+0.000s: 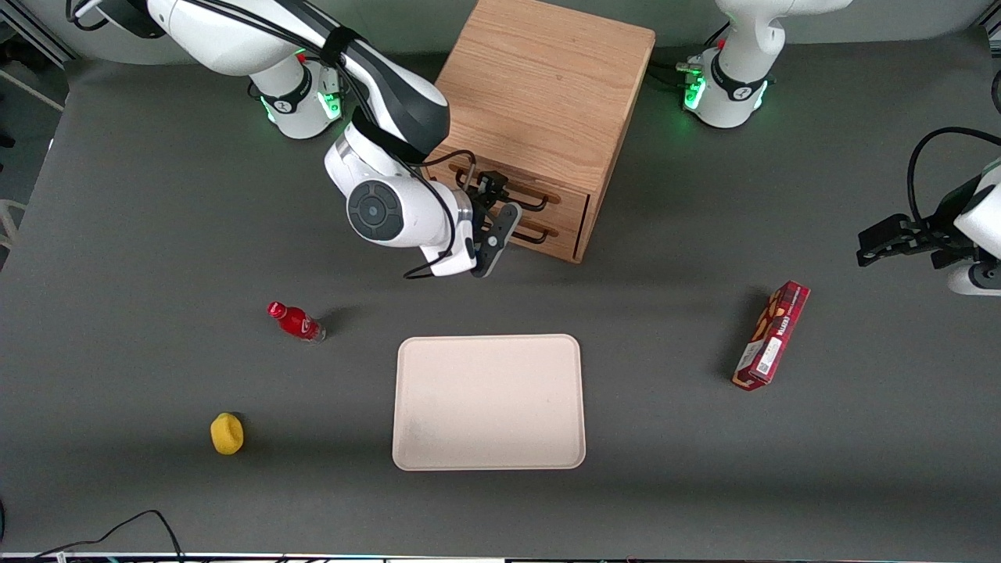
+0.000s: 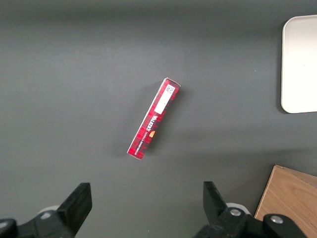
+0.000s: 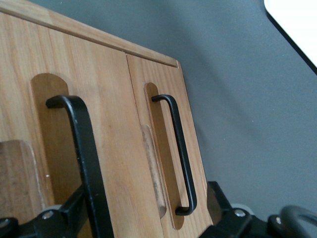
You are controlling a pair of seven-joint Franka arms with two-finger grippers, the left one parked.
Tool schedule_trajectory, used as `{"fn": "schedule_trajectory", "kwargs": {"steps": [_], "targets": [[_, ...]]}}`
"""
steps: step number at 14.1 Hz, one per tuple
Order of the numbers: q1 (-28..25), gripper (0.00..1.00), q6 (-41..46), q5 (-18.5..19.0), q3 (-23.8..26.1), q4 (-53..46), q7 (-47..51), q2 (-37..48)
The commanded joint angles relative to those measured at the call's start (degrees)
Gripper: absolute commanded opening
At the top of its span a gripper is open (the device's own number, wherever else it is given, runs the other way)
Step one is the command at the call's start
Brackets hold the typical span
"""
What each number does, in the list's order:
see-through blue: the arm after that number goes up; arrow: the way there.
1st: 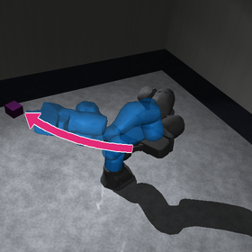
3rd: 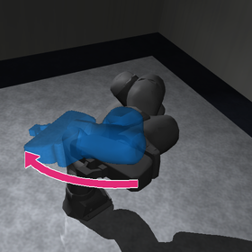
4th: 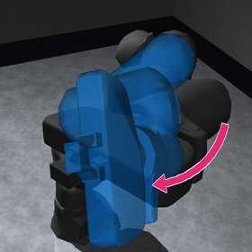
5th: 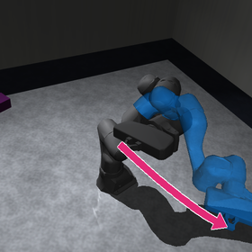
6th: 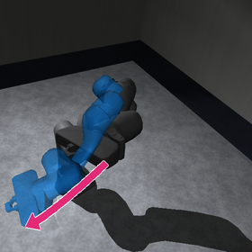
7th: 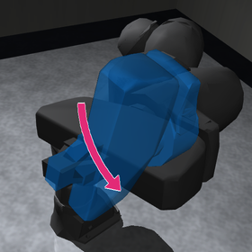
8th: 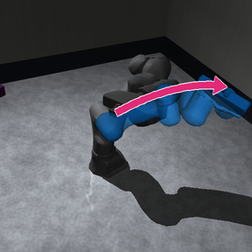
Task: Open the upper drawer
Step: 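Pull the handle with the right gripper, sliding the drawer out toward the tray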
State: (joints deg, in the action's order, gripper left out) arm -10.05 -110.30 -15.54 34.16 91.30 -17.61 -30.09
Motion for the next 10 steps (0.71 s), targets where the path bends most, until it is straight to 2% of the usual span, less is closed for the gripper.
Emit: {"fn": "schedule_trajectory", "kwargs": {"steps": [1, 8, 10], "targets": [[0.6, 1.00, -1.1, 1.6, -0.7, -4.2, 1.4, -2.7], [1.1, 1.00, 1.6, 5.9, -0.9, -12.4, 1.3, -8.7], [1.1, 1.00, 1.8, 6.3, -2.6, -14.1, 1.2, -9.9]]}}
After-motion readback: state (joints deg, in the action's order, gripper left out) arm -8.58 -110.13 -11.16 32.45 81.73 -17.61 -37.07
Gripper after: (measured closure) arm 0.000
